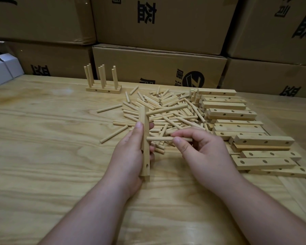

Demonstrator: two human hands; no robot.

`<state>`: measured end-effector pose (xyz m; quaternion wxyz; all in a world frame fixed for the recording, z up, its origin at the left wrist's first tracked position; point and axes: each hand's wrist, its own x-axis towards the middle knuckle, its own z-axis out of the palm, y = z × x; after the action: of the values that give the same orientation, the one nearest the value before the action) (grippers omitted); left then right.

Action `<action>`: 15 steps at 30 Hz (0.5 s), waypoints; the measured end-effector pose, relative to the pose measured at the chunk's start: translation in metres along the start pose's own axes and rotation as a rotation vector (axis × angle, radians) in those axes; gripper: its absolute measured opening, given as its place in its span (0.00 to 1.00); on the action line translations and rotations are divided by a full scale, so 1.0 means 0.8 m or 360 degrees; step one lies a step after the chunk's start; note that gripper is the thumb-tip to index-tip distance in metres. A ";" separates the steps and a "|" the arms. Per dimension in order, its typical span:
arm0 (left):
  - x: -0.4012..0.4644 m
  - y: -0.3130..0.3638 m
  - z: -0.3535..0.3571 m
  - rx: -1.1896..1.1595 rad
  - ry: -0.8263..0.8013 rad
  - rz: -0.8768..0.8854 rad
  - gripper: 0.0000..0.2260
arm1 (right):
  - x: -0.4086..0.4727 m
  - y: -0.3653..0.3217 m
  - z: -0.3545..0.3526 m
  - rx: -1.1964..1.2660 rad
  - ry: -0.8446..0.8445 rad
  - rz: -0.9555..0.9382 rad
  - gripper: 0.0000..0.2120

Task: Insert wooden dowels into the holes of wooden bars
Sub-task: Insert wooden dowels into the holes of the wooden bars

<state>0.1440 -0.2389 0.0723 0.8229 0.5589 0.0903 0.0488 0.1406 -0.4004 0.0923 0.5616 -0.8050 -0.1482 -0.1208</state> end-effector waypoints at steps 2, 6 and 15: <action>0.000 -0.001 -0.001 0.0011 -0.0014 0.0009 0.16 | 0.001 0.001 -0.001 -0.0026 -0.0014 -0.0012 0.08; 0.000 -0.001 -0.001 0.0029 -0.0049 0.0049 0.15 | 0.001 0.001 -0.003 -0.0087 -0.0051 -0.0050 0.07; 0.000 -0.004 -0.003 -0.0035 -0.0126 0.0073 0.21 | -0.002 -0.003 -0.001 -0.0198 -0.0036 -0.0103 0.06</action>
<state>0.1431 -0.2378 0.0686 0.8306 0.5532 0.0444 0.0465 0.1378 -0.4005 0.0943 0.5045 -0.8345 -0.1726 -0.1387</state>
